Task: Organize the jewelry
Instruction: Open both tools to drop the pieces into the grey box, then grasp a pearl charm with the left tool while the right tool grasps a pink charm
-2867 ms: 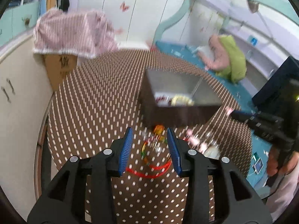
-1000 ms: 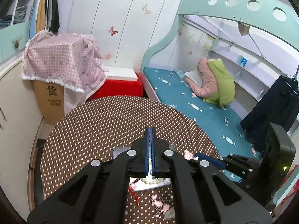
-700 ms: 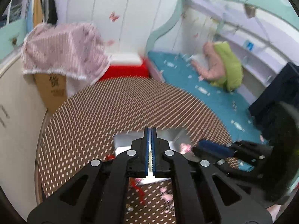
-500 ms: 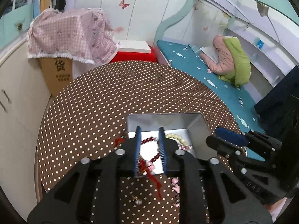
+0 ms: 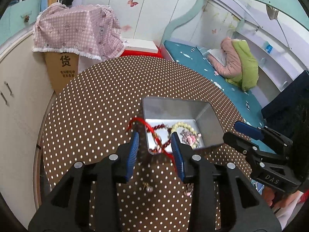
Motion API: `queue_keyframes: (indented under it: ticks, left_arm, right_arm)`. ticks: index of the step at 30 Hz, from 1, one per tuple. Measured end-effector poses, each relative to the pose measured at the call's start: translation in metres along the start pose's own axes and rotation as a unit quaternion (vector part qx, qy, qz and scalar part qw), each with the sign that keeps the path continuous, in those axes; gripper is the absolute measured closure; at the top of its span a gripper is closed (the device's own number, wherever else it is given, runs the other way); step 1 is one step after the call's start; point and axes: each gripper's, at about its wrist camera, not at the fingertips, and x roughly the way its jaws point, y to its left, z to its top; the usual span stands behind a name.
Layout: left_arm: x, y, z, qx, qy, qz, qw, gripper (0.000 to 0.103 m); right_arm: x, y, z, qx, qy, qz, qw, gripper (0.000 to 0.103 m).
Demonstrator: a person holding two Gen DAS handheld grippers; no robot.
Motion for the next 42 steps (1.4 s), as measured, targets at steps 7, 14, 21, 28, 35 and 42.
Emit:
queue_keyframes:
  ticks: [7,14,21,28,35,42]
  left_arm:
    - [0.003,0.005,-0.025,-0.001,0.021,0.010,0.9997,0.067]
    - [0.016,0.003,-0.050,0.002,0.057,0.020,0.9982,0.067]
    - [0.033,-0.001,-0.070,0.012,0.075,0.026,0.9968,0.067]
    - [0.039,-0.011,-0.078,0.050,0.070,0.038,0.9956,0.078]
    - [0.040,-0.016,-0.081,0.066,0.071,0.050,0.9941,0.092]
    - [0.030,-0.009,-0.090,0.052,0.070,0.031,0.9957,0.092]
  right_arm:
    - [-0.002,0.003,-0.019,0.006,0.015,0.002,1.000,0.050]
    - [0.010,0.010,-0.037,0.006,0.045,0.013,0.999,0.050]
    - [0.018,0.021,-0.053,-0.002,0.071,0.032,0.997,0.050]
    - [0.018,0.026,-0.058,-0.007,0.079,0.041,0.996,0.050]
    - [0.017,0.033,-0.065,-0.019,0.084,0.067,0.994,0.050]
    - [0.021,0.045,-0.070,-0.039,0.091,0.091,0.991,0.072]
